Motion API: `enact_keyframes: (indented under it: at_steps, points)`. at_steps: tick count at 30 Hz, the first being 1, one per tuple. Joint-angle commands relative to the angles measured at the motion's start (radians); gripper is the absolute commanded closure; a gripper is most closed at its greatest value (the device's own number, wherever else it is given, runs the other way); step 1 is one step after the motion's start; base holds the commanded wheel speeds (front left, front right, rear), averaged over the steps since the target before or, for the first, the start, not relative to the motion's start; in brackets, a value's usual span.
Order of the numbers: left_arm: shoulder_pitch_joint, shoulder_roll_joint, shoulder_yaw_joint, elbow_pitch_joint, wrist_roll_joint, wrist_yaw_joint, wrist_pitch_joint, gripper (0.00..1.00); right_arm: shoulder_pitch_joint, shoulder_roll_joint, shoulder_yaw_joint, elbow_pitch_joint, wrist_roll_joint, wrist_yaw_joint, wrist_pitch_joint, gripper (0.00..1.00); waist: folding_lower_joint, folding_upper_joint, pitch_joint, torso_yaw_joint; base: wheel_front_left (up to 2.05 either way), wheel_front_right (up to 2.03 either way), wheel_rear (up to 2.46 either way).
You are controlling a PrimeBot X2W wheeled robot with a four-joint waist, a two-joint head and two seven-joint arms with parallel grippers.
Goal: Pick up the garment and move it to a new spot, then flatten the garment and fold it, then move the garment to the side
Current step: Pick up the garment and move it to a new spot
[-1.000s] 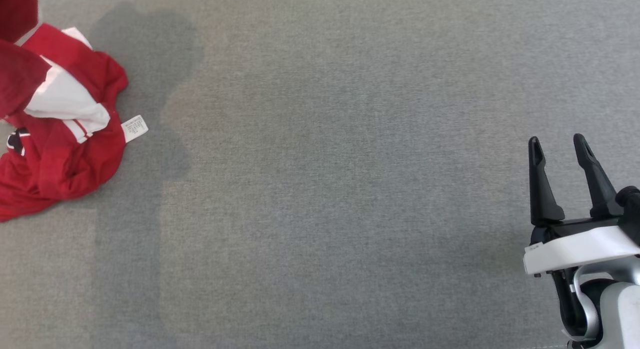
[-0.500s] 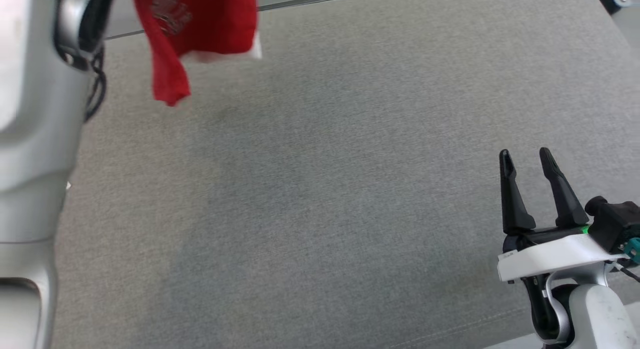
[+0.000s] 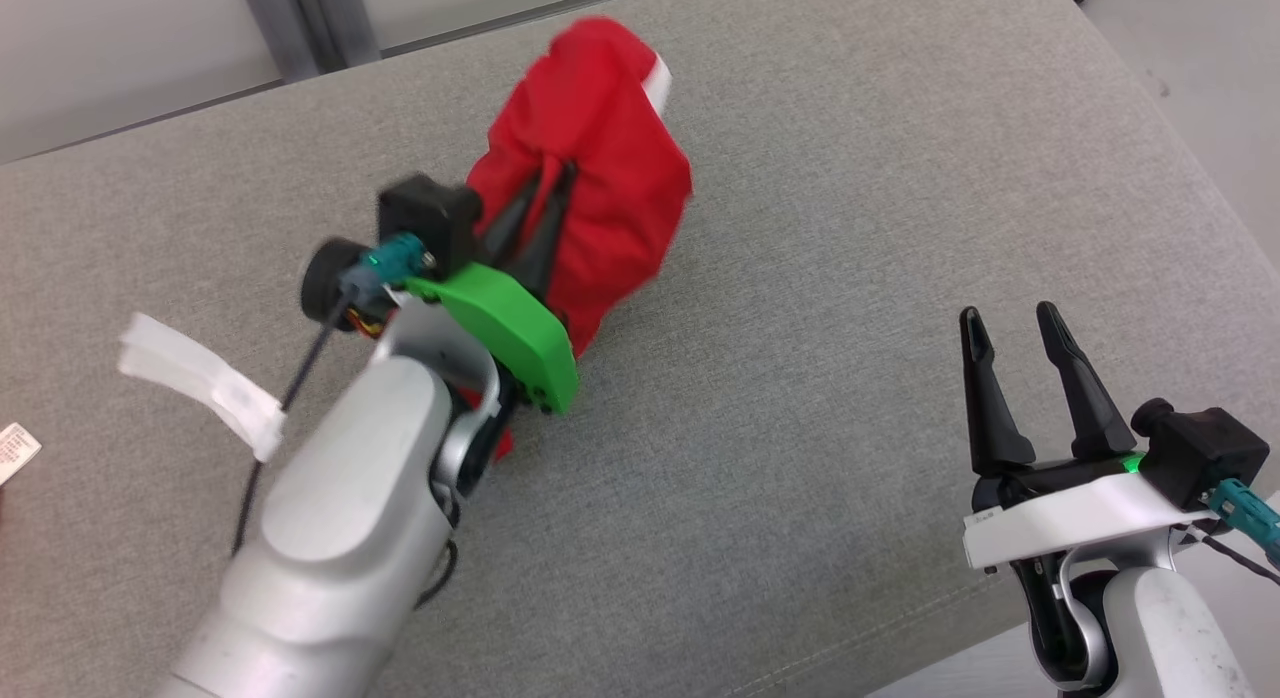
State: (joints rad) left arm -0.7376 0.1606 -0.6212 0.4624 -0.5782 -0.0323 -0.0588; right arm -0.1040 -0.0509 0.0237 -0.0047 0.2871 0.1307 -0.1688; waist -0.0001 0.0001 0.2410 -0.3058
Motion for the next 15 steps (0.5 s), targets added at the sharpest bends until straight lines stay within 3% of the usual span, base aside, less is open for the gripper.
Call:
enact_keyframes:
  at_steps: [1, 7, 15]
  points:
    - [0.029, -0.006, -0.014, 0.012, -0.003, -0.007, -0.011, 0.0, -0.002, 0.001, 0.001, 0.003, -0.005, 0.0, 0.0, 0.0, 0.0001, -0.0001, -0.005, 0.012, 0.0, 0.0, 0.0]
    - [0.071, -0.02, -0.014, 0.027, 0.004, 0.008, -0.096, 0.0, 0.005, 0.0, 0.006, 0.005, -0.017, 0.0, 0.007, 0.0, 0.0001, -0.0001, -0.05, 0.056, 0.0, 0.0, 0.0]
    - [0.124, 0.054, 0.051, -0.057, 0.028, 0.055, -0.186, 0.0, 0.046, 0.0, 0.002, -0.003, -0.028, 0.0, 0.022, 0.0, 0.0001, -0.0001, -0.143, 0.122, 0.0, 0.0, 0.0]
